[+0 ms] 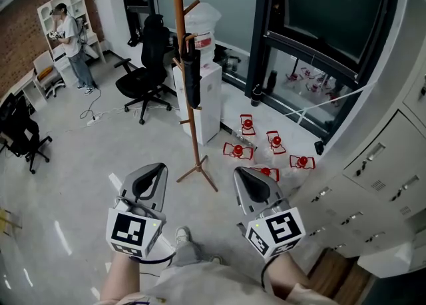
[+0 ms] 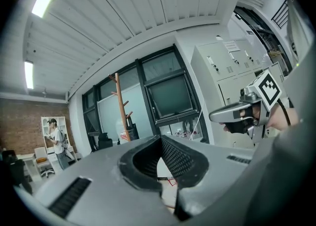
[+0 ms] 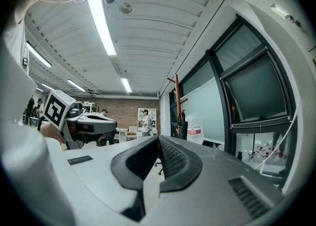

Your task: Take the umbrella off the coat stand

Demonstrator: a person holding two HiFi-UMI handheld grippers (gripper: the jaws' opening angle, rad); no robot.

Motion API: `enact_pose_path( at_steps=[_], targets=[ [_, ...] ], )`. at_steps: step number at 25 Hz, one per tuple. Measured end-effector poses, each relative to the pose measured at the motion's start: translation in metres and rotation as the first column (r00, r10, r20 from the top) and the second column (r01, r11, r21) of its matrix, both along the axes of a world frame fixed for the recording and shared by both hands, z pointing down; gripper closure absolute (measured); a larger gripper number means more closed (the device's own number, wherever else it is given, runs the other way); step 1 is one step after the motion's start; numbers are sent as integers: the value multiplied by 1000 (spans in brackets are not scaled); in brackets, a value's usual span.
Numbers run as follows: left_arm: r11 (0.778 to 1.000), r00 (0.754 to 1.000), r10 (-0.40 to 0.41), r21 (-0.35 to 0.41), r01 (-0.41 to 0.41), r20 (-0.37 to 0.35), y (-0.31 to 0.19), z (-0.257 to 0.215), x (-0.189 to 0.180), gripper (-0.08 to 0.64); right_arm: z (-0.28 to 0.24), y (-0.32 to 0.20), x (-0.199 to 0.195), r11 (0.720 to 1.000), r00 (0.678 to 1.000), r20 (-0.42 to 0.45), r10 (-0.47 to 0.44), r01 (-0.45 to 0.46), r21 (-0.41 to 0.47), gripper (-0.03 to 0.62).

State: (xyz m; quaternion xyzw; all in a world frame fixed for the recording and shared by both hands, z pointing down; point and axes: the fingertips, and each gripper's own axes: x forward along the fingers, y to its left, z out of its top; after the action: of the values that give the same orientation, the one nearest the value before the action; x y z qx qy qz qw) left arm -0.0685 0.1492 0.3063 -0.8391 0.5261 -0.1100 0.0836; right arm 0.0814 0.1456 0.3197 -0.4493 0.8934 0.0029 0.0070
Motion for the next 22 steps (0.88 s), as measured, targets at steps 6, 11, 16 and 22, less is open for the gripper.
enact_pose_path(
  at_steps=[6,11,16,22],
  targets=[
    [1000,1000,13,-7,-13,-5,-23,5,-4,551,3,-21,-8,1000,1000,-2,5,-5,-5,584],
    [999,999,35,-20,-36,-14,-52,9,-15,551,6,-49,-21,1000,1000,-2,17,-17,-14,584],
    [998,998,62,-22,-62,-13,-87,10,-27,551,7,-82,-35,999,999,-5,35,-35,-14,584],
    [994,994,106,-14,-106,-7,-140,8,-40,551,8,-129,-54,998,998,-10,62,-62,-17,584]
  ],
)
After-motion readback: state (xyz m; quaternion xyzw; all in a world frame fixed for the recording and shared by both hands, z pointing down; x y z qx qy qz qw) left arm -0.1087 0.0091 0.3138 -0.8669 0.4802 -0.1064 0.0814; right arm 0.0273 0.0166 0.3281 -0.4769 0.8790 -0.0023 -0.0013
